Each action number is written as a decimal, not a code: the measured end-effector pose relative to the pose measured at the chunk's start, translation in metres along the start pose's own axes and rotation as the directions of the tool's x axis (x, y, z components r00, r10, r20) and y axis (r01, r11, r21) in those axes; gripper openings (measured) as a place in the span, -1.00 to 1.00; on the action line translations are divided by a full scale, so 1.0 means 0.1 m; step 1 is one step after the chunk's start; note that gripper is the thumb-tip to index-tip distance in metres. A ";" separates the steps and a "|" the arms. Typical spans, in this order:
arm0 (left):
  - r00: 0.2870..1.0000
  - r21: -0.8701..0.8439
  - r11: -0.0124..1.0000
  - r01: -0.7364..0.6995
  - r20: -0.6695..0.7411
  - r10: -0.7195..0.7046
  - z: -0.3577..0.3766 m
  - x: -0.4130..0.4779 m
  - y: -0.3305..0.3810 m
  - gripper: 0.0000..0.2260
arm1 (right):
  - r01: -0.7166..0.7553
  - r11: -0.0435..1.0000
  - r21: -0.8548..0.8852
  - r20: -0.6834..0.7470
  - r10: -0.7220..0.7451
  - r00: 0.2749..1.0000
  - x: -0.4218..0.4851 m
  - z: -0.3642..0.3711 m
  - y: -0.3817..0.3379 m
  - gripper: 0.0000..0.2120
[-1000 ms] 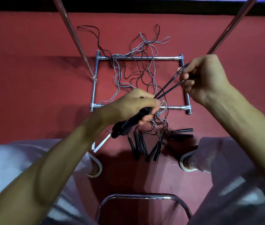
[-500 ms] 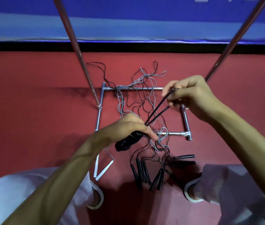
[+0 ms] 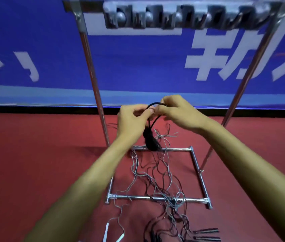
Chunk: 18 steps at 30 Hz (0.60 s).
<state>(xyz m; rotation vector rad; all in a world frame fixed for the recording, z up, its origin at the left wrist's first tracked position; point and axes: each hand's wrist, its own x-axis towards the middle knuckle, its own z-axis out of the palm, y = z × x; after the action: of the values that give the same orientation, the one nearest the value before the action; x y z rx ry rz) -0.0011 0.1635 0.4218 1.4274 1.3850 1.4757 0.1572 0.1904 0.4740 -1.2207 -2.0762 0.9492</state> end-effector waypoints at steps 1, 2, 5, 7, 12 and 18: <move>1.000 -0.037 0.999 0.025 -0.013 -0.026 -0.01 0.07 0.11 -0.90 | -0.033 0.991 0.130 0.022 0.030 0.999 0.03 -0.07 -0.03 -0.80; 0.998 -0.070 0.996 0.054 -0.022 -0.056 -0.03 0.14 0.21 -0.89 | -0.049 0.970 0.238 0.039 0.041 0.998 0.06 -0.13 -0.06 -0.89; 0.997 -0.099 0.993 0.065 -0.042 -0.070 -0.12 0.34 0.51 -0.87 | 0.023 0.959 0.284 -0.031 -0.015 0.999 0.22 -0.23 -0.25 -0.90; 0.994 -0.121 0.992 0.022 -0.100 -0.034 -0.23 0.50 0.71 -0.88 | 0.111 0.941 0.320 -0.145 -0.067 0.987 0.38 -0.29 -0.45 -0.95; 0.912 -0.048 0.989 -0.142 -0.394 0.112 -0.61 0.96 1.12 -0.91 | 0.262 0.884 0.387 -0.476 -0.051 0.878 0.83 -0.35 -0.92 -0.90; 0.714 0.206 0.941 -0.269 -0.612 0.339 -0.84 1.28 1.30 -0.88 | 0.277 0.959 -0.050 -0.738 -0.222 0.637 1.20 -0.13 -1.31 -0.86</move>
<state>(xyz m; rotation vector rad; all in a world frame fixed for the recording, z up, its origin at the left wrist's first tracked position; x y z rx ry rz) -0.0791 0.2345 0.5930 1.3040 1.6909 2.3001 0.0478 0.2569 0.5981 -1.0025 -1.4664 0.2866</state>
